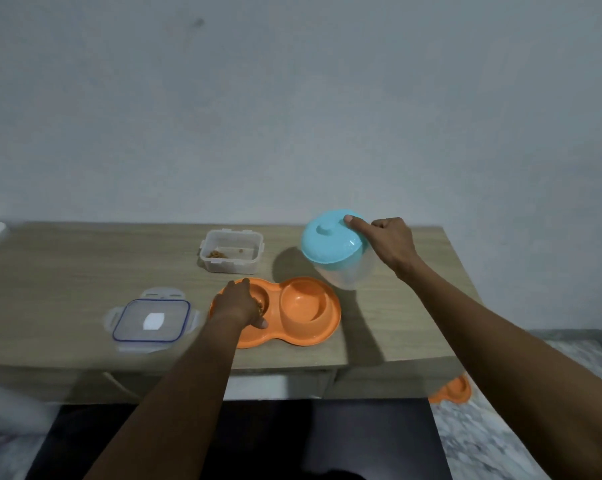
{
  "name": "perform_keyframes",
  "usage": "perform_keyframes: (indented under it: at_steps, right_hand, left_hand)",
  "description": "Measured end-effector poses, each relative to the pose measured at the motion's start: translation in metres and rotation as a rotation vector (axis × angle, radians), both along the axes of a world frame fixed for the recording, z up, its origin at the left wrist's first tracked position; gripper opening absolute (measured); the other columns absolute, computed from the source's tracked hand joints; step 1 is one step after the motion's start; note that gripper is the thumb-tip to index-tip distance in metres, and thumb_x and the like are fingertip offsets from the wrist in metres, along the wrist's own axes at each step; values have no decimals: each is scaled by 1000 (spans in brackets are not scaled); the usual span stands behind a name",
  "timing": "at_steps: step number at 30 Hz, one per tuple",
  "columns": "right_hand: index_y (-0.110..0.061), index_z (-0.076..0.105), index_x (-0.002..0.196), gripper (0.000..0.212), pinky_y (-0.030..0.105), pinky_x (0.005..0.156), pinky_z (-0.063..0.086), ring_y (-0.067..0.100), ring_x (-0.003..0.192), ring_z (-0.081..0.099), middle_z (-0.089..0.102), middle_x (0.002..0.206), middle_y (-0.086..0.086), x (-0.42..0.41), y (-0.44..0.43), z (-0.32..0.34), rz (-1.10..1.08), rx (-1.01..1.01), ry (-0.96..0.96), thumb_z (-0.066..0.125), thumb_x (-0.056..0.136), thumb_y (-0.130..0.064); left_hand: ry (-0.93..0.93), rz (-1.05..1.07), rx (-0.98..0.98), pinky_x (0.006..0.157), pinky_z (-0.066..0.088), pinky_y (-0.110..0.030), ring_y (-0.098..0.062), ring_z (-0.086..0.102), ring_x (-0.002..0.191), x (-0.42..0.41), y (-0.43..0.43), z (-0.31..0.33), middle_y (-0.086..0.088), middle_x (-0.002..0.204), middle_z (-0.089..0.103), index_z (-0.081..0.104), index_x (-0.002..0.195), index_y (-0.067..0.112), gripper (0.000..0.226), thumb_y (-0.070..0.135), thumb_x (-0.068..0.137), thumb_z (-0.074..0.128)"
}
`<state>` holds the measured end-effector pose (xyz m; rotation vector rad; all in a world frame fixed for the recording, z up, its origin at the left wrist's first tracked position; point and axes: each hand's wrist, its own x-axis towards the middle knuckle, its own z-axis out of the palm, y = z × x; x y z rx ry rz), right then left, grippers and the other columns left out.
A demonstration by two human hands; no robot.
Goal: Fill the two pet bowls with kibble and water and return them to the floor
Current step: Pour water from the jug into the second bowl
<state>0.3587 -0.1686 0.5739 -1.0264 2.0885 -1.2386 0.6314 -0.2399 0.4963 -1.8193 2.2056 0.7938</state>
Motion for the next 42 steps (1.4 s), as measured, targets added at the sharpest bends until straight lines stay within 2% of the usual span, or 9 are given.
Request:
perform_keyframes:
  at_steps: [6, 14, 20, 29, 34, 38, 42]
  right_hand:
    - [-19, 28, 48, 71, 34, 55, 21, 17, 53, 26, 26, 50, -1, 6, 15, 6, 93, 42, 199, 82, 72, -59]
    - [-17, 33, 46, 70, 34, 54, 26, 19, 51, 35, 35, 51, 4, 14, 24, 4, 180, 135, 399, 79, 72, -63]
    - [-16, 35, 46, 70, 35, 54, 27, 19, 51, 38, 38, 50, 4, 17, 27, 6, 189, 189, 425, 78, 70, -65]
    - [-18, 30, 46, 71, 33, 53, 25, 17, 49, 33, 31, 49, 0, 19, 29, 15, 204, 186, 453, 80, 71, -63]
    - [-16, 36, 47, 70, 32, 53, 29, 17, 50, 38, 37, 51, 2, 18, 28, 18, 209, 202, 507, 77, 72, -67]
    - [-10, 54, 54, 65, 35, 54, 38, 18, 55, 45, 48, 57, 8, 16, 25, 19, 210, 219, 545, 76, 72, -68]
    - [-11, 44, 51, 69, 33, 54, 31, 18, 53, 41, 39, 52, 3, 16, 20, 20, 234, 232, 590, 74, 73, -70]
  left_hand:
    - [67, 84, -3, 113, 31, -42, -30, 27, 146, 9, 0, 0, -11, 159, 27, 18, 156, 17, 124, 30, 59, 94]
    - [94, 110, 24, 114, 31, -42, -29, 24, 147, 10, 2, -5, -9, 162, 20, 14, 157, 16, 124, 28, 62, 92]
    - [96, 99, 26, 113, 32, -43, -30, 25, 147, 12, 0, -7, -9, 162, 19, 14, 157, 17, 123, 28, 62, 92]
    - [100, 105, -4, 111, 34, -43, -31, 28, 145, 13, 0, -11, -9, 161, 21, 16, 157, 18, 122, 28, 62, 92]
    - [113, 115, 1, 110, 36, -44, -31, 30, 145, 11, 1, -11, -9, 161, 22, 16, 156, 18, 122, 26, 62, 92]
    - [103, 109, 7, 111, 35, -44, -31, 28, 145, 11, 2, -10, -9, 162, 18, 15, 157, 18, 122, 27, 63, 92]
    - [116, 112, 15, 112, 34, -44, -31, 25, 147, 12, 2, -11, -9, 163, 16, 13, 157, 19, 123, 27, 63, 92]
